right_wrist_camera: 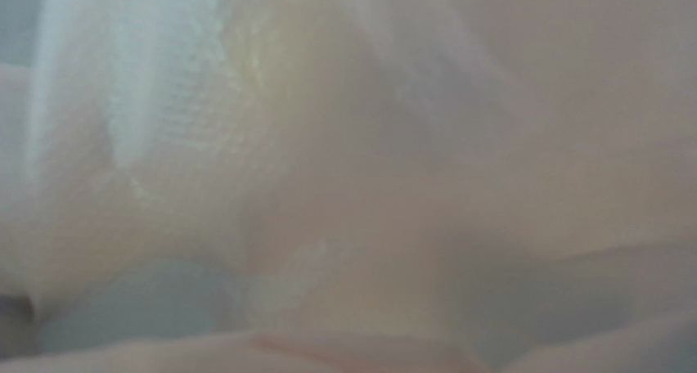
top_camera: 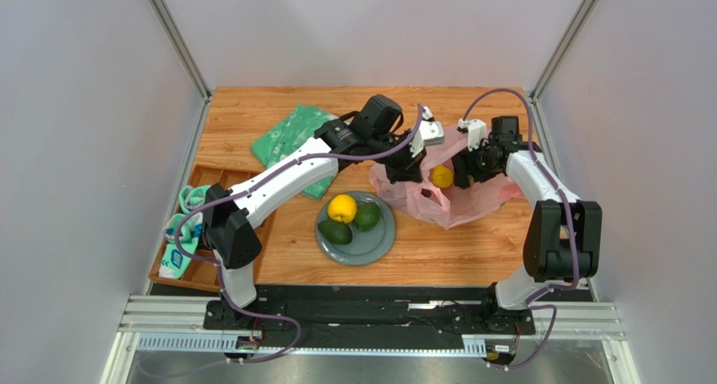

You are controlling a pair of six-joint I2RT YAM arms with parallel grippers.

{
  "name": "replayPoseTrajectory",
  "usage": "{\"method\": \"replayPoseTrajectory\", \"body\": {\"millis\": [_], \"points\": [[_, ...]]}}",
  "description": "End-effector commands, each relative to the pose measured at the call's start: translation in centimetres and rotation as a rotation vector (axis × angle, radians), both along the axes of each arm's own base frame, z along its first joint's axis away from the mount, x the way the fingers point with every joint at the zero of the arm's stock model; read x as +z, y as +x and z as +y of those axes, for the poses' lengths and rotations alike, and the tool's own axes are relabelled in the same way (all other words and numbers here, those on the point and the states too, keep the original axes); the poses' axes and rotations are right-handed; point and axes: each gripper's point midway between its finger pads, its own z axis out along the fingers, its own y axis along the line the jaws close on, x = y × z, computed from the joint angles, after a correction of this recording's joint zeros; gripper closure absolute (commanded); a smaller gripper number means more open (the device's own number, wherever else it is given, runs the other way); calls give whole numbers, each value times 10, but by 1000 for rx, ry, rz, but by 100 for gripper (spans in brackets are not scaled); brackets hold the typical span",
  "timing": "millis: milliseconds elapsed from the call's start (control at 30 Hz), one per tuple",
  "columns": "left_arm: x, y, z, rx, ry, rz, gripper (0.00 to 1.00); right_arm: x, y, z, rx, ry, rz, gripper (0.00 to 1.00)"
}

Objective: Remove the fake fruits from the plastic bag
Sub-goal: Adjust the plastic bag at the center of the board, then take out the fake fruit from the plastic bag.

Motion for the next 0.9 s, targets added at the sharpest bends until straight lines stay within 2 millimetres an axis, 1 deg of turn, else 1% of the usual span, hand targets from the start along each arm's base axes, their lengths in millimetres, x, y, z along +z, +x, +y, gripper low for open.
{"method": "replayPoseTrajectory", "body": {"millis": [0, 33, 67, 100, 167, 233, 267, 300, 333, 433, 467, 500, 533, 567, 600, 633, 700, 767, 800, 833, 867], "points": [[22, -1, -8, -34, -62, -20, 100, 16, 43, -5, -100, -14, -110, 19], [22, -2, -8, -41, -64, -17, 100, 17, 48, -7, -116, -19, -117, 19], [23, -3, -8, -43, -66, -16, 100, 12, 54, -13, -147, -40, -118, 18], [21, -3, -8, -45, -64, -12, 100, 11, 56, -14, -169, -38, -116, 18], [19, -4, -8, -45, -61, -2, 100, 10, 62, -14, -185, -31, -112, 17], [18, -5, -9, -47, -61, 5, 100, 2, 66, -11, -196, -10, -84, 17], [17, -5, -9, -47, -59, 7, 100, 5, 69, -6, -182, 16, -82, 17], [17, -5, -9, -47, -59, 9, 100, 2, 69, -3, -179, 30, -66, 18], [17, -5, -9, -47, -58, 10, 100, 2, 70, 1, -179, 49, -61, 19], [17, -5, -9, -46, -58, 9, 100, 11, 70, 10, -152, 92, -68, 23], [17, -5, -8, -48, -57, 10, 100, 13, 66, 27, -106, 108, -62, 23], [18, -6, -8, -53, -57, 7, 100, 15, 63, 32, -93, 116, -66, 23], [19, -7, -8, -59, -61, 7, 100, 21, 61, 41, -62, 123, -81, 23], [20, -10, -6, -66, -60, 9, 100, 22, 59, 46, -39, 119, -92, 23], [20, -13, -4, -79, -61, 6, 100, 18, 55, 50, -24, 111, -86, 23], [21, -17, -3, -104, -71, 12, 100, 19, 53, 57, -1, 104, -91, 23], [19, -24, 3, -127, -66, 4, 100, 16, 53, 61, 13, 87, -95, 23], [15, -25, 10, -119, -49, 4, 100, 10, 58, 65, 7, 71, -89, 23], [14, -25, 12, -115, -45, 5, 100, 10, 61, 64, 0, 66, -91, 22], [12, -26, 15, -113, -40, 11, 100, 3, 64, 63, -13, 51, -78, 20], [10, -24, 17, -110, -36, 9, 100, 0, 66, 64, -25, 48, -71, 20]]}}
